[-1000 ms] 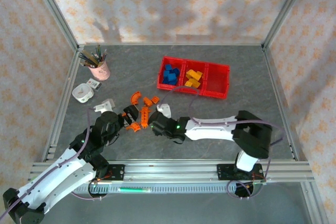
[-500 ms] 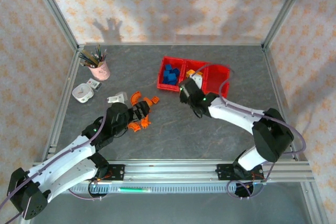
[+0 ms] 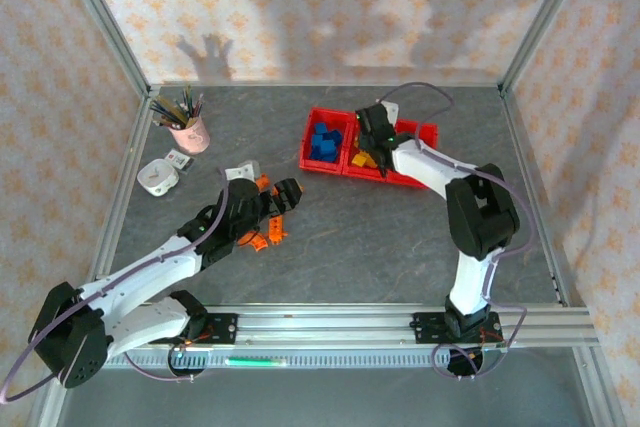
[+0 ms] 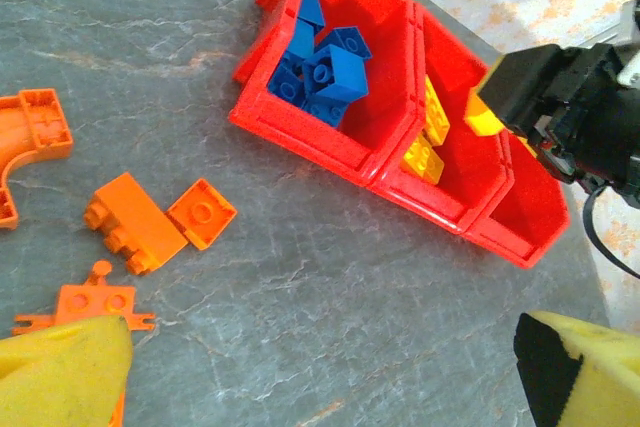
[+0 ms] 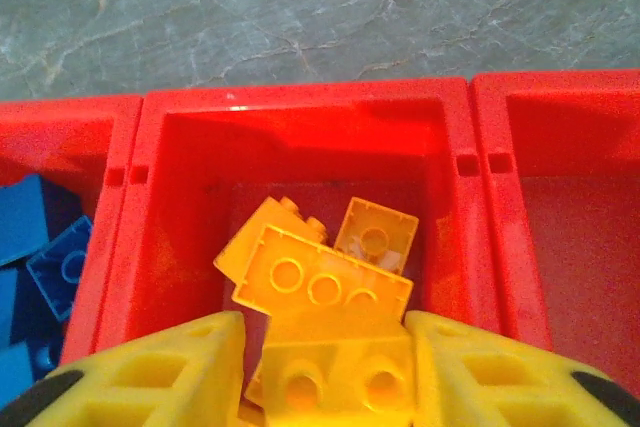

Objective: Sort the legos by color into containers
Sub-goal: Place the lego in the container.

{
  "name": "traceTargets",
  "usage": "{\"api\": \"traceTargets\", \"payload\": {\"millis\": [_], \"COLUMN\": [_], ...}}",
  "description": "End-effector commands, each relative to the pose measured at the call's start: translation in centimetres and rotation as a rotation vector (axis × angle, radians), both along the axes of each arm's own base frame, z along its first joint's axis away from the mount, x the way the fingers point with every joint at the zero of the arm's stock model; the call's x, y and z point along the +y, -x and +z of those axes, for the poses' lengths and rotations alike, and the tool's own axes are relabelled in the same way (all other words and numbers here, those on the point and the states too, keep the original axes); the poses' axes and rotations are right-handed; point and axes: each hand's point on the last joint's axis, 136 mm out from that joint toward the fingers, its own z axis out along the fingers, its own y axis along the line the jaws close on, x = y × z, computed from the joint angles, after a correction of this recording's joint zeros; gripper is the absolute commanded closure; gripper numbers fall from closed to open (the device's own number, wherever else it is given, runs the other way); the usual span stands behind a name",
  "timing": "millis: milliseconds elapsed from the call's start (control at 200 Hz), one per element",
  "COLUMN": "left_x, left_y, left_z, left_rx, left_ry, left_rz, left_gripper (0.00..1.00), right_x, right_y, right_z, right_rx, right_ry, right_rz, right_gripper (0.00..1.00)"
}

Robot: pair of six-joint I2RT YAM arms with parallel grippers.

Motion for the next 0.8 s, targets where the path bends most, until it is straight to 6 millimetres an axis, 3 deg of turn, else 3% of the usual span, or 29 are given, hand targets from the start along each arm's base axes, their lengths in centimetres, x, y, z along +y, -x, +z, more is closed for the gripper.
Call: {"api": "traceTargets", "payload": {"millis": [0,150,280,576,796], "left_x": [-0.4,0.4,1.3,4.6,5.9], "left_y": [-0.9,-0.7,0.0,2.2,3.6], "left_z": [2.3,2.0,1.9,1.2,0.7], "left_rx": [-0.070,-0.065,-0.075,-0.052,-0.034], "left_ry": [0.038,0.038,0.047,0.012,0.008], "left_rz": [-0.006,0.012,0.028,0.082,0.106], "left_gripper": [0.01,0.01,0.01,0.01,0.01], "right_x": [0.6,1.8,3.8,9.9,14.1], "right_y": [-0.3,0.7,2.9,10.0,14.5], "right_z": [1.8,3.4,4.0,1.7,0.2], "right_rx": [-0.013,-0.015,0.006,0.106,0.143], "right_ry": [0.018,-0.044,-0.050,-0.109,-0.130], "right_rz": [0.037,0.091,0.145,0.294,0.372], "right_gripper": [0.47,0.40,0.37,0.30,0.24]}}
